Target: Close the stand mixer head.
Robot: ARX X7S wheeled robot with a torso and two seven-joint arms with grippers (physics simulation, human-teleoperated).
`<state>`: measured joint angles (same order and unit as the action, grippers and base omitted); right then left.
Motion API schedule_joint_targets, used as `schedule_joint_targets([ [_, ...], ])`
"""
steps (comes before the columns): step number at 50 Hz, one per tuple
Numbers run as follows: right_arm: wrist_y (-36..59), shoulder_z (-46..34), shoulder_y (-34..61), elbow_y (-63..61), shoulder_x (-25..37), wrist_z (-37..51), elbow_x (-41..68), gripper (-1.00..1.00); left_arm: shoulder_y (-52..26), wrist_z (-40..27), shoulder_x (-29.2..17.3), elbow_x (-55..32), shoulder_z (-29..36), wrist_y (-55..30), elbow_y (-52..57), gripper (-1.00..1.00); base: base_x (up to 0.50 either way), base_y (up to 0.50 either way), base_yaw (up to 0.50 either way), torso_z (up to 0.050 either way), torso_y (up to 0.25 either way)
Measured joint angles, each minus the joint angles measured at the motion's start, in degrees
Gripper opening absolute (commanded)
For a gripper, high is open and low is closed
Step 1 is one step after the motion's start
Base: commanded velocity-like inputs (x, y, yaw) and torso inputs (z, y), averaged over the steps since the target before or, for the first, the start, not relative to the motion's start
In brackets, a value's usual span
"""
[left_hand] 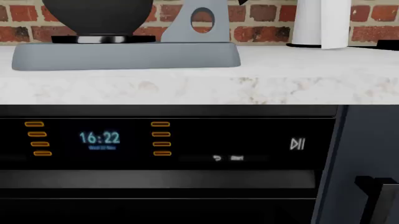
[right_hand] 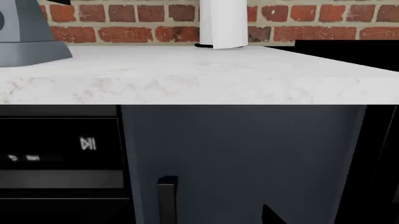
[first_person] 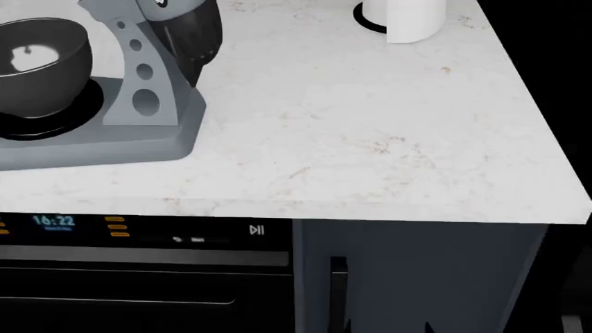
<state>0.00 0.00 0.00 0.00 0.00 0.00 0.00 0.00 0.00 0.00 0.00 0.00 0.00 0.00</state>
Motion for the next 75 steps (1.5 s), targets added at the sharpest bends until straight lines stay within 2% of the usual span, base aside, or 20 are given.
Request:
schedule_joint_targets([
  [9, -0.8, -3.6, -0.2, -0.2, 2.7, 3.3, 3.1, 1.0, 0.4, -0.8, -0.8, -0.5, 1.2, -0.2, 0.3, 1.0, 0.0, 0.0, 0.0, 0.002, 0.0],
  [17, -0.5, -4.3, 0.5, 0.1, 3.9, 5.1, 4.3, 1.0, 0.6, -0.5, -2.0, -2.3, 1.9, 1.0, 0.9, 1.0, 0.0, 0.0, 0.0, 0.037, 0.0],
  [26, -5.2, -4.9, -5.1, -2.2, 3.4, 5.6, 5.0, 1.0, 3.9, -1.3, -2.7, -3.5, 2.8, -0.8, 7.1, 1.0, 0.0, 0.0, 0.0, -0.011, 0.0],
  [40, -7.9, -6.4, -8.3, -4.2, 4.5, 8.1, 5.5, 1.0, 4.7, -3.1, -4.1, -7.2, 3.2, -2.6, 10.4, 1.0, 0.0, 0.0, 0.0, -0.012, 0.0],
  [47, -1.8, -6.4, -8.3, -14.4, 5.8, 10.1, 4.0, 1.0, 2.9, -4.3, -5.2, -10.3, 2.3, -6.2, 17.5, 1.0, 0.0, 0.0, 0.0, 0.05, 0.0],
  [60, 16.2, -4.0, -5.8, -42.2, 10.6, 12.4, 7.1, 1.0, -3.7, -7.1, -9.6, -11.8, 0.4, -14.3, 33.8, 1.0, 0.0, 0.0, 0.0, 0.05, 0.0],
  [63, 17.9, -5.5, -6.3, -47.0, 14.0, 15.5, 7.5, 1.0, -4.0, -7.6, -10.4, -12.7, -0.6, -16.1, 37.9, 1.0, 0.0, 0.0, 0.0, 0.05, 0.0],
  [65, 17.3, -8.3, -5.6, -49.4, 19.2, 20.7, 9.7, 1.0, -4.0, -7.9, -10.9, -13.3, -1.1, -17.0, 40.3, 1.0, 0.0, 0.0, 0.0, 0.05, 0.0],
  [70, 13.0, -22.4, 2.5, -53.7, 36.1, 39.6, 15.9, 1.0, -3.4, -8.1, -12.2, -14.4, -1.9, -18.0, 44.7, 1.0, 0.0, 0.0, 0.0, 0.05, 0.0],
  [75, 7.9, -35.6, 10.8, -56.4, 48.2, 53.7, 19.8, 1.0, -2.8, -8.4, -13.0, -15.2, -2.5, -18.5, 47.5, 1.0, 0.25, 0.06, 0.0, 0.05, 0.0],
])
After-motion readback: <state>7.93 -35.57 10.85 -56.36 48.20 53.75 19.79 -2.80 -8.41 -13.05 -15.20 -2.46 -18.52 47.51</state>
